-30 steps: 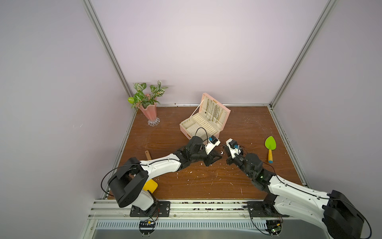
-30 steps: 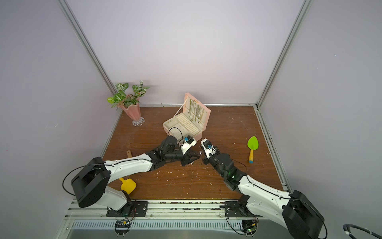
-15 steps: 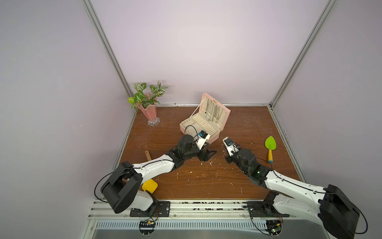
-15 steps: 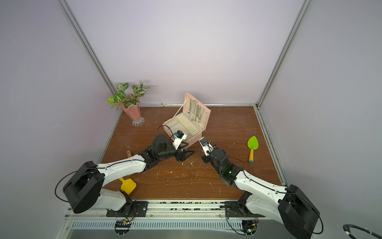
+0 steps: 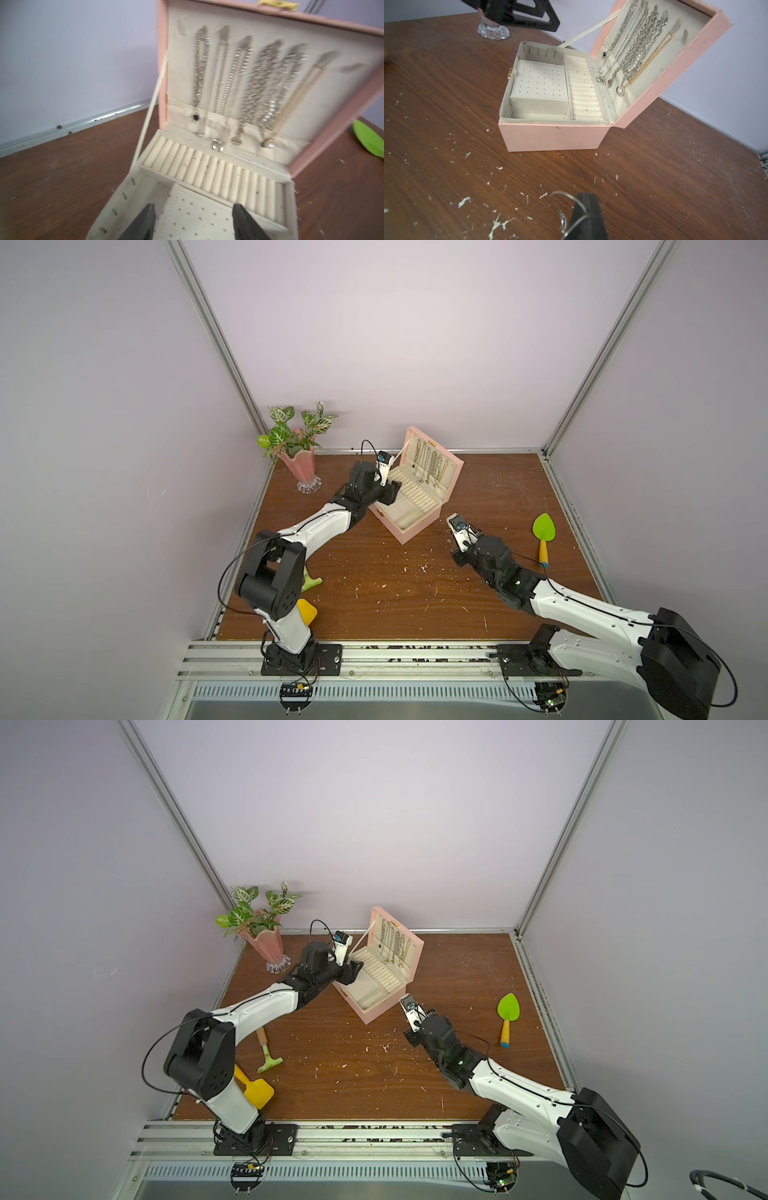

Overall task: Put jewelry chain into jewelry box
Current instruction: Move the jewelry box to the center of the board.

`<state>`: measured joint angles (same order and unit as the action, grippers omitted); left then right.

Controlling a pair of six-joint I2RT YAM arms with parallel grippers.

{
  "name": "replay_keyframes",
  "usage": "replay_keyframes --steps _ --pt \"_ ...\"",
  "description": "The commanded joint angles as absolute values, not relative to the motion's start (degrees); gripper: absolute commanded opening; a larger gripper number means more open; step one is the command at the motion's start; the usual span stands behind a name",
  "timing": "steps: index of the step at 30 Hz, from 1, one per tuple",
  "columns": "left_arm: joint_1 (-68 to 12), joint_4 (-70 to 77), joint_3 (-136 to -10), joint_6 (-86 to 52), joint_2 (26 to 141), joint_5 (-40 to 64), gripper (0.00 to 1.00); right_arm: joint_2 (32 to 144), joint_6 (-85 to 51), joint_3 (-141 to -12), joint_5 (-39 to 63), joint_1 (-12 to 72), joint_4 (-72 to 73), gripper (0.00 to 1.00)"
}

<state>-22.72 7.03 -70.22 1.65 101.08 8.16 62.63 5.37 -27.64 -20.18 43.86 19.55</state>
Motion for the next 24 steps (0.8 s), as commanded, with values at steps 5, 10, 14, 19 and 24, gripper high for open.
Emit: replay_keyframes --steps 5,10,14,19,24 --pt "-19.3 -8.1 -85.5 9.8 114.6 2.6 0.61 62.0 3.8 -30.0 -19.7 43.8 20.4 0.01" --pt "-19.1 -13.6 -92.2 13.2 119.7 0.0 0.61 62.1 3.2 -29.6 -19.2 43.8 20.9 0.01" --pt "-18.9 -15.2 -95.1 14.3 122.3 -1.4 0.55 62.3 2.3 -29.4 -18.8 43.8 21.3 0.01" --pt "-18.1 -16.6 -96.4 13.9 123.8 -1.1 0.37 61.9 1.9 -29.1 -19.0 43.8 21.0 0.01" --pt "-17.9 -18.0 -96.3 13.7 124.4 -0.8 0.29 60.7 2.2 -28.9 -19.3 43.8 20.5 0.01"
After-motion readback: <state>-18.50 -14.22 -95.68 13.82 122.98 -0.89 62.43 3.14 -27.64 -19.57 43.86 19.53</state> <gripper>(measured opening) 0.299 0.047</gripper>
